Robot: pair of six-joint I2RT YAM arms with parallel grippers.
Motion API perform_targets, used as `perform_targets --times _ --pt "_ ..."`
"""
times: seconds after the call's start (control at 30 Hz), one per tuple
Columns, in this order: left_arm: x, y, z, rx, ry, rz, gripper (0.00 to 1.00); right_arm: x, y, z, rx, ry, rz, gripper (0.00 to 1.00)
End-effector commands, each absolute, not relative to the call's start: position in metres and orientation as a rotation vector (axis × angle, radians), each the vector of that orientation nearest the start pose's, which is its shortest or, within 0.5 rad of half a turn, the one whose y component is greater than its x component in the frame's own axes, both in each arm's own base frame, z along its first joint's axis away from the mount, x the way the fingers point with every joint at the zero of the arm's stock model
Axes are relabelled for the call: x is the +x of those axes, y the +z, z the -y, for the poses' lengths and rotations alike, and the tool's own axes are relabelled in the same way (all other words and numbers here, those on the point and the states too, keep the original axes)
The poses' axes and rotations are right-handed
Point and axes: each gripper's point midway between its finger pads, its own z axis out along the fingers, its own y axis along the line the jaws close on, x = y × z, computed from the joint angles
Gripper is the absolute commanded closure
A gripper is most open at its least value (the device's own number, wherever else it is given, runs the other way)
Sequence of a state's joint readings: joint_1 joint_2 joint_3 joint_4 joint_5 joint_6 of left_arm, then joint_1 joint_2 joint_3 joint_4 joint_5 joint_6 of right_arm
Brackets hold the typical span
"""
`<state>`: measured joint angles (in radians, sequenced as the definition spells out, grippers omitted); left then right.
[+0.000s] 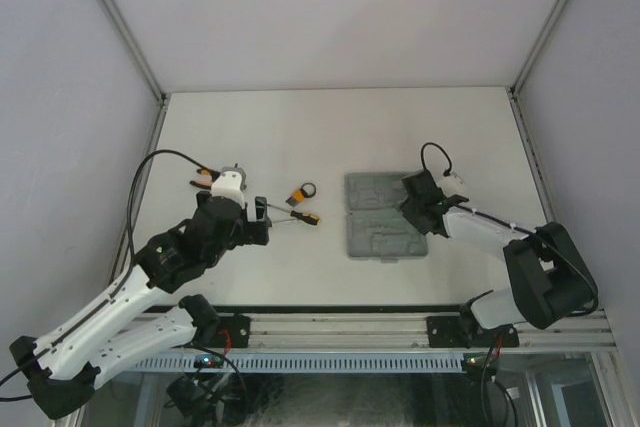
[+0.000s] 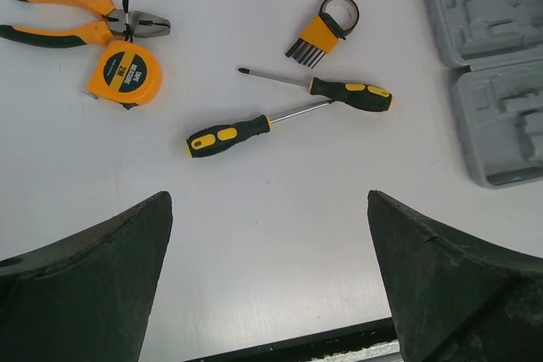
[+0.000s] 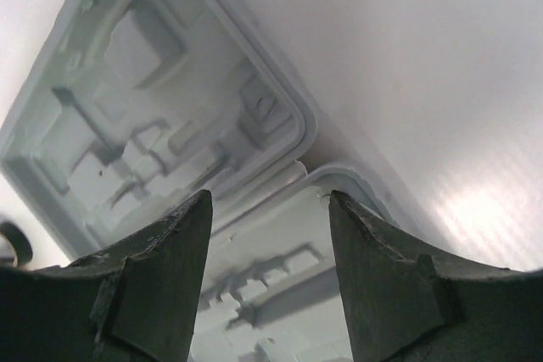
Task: Sort the tools into containers
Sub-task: Adjust the storage box at the center of the board.
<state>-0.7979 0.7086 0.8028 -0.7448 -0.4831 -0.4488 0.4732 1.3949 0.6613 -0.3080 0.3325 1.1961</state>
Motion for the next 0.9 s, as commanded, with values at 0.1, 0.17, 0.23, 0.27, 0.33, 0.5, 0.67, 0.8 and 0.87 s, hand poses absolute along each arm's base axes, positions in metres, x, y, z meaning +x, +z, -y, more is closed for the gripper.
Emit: perform_targets --times 0.1,0.17,0.23,0.27,0.33,0.5,0.67,0.8,0.87 --pt "0.208 0.210 0.118 0.122 -0.211 -2.100 0.00 0.351 0.053 -0.102 0.879 0.202 -2.283 0.43" --pt "0.208 0.210 0.119 0.123 -0.212 -2.102 0.00 0.368 0.063 -0.100 0.855 0.183 -2.282 0.43" --pt "0.208 0.209 0.119 0.125 -0.214 -2.104 0.00 0.374 0.070 -0.098 0.843 0.156 -2.284 0.43" --pt "0.208 0.209 0.119 0.125 -0.216 -2.105 0.00 0.375 0.073 -0.099 0.842 0.155 -2.281 0.43" --pt "0.208 0.209 0.118 0.125 -0.208 -2.106 0.00 0.371 0.079 -0.102 0.859 0.159 -2.268 0.43" --pt "0.209 0.207 0.119 0.126 -0.202 -2.112 0.00 0.350 0.079 -0.108 0.995 0.108 -2.242 0.43" --pt "0.209 0.206 0.120 0.133 -0.201 -2.119 0.00 0.342 0.061 -0.114 1.087 0.078 -2.257 0.43" --pt "0.209 0.205 0.121 0.136 -0.202 -2.122 0.00 0.346 0.047 -0.126 1.055 0.106 -2.305 0.46" --pt "0.209 0.206 0.121 0.135 -0.203 -2.121 0.00 0.349 0.044 -0.129 1.041 0.103 -2.316 0.47"
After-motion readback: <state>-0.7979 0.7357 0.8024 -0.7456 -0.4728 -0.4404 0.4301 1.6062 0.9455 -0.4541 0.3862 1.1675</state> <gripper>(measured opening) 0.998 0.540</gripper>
